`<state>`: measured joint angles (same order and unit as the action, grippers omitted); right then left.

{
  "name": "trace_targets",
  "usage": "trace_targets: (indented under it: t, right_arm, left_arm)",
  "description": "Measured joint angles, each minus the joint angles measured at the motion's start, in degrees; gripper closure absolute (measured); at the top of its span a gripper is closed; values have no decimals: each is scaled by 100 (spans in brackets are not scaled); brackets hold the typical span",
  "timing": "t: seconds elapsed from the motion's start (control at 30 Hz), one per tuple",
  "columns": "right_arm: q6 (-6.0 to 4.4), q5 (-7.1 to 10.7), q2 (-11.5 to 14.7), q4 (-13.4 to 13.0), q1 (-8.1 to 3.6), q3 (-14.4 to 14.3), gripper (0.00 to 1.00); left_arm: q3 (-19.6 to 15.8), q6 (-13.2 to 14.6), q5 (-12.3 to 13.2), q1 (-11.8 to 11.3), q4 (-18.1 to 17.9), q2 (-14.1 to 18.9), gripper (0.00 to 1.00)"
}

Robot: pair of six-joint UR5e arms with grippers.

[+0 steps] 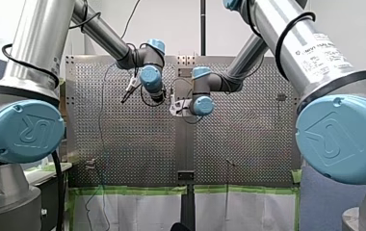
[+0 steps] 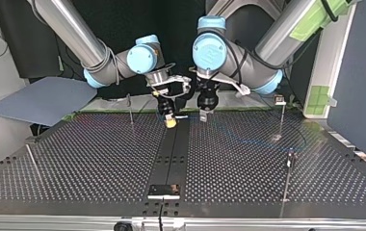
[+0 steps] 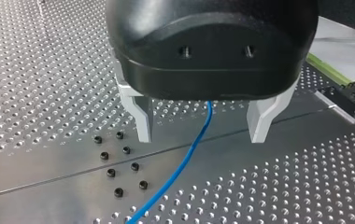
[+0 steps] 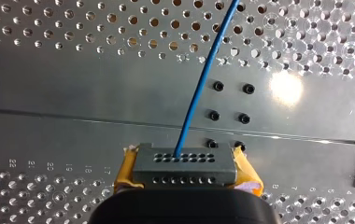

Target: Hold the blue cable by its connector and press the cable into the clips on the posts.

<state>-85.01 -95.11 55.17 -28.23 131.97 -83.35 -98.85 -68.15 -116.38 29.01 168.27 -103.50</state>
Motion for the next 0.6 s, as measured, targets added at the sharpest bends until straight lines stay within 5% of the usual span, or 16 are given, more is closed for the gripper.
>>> trace_targets:
  t: [0.6]
  right_arm:
    - [6,16,0,0,0,-1,100]
  left_arm:
    - [3,-4,-133,-15,32,-6,0]
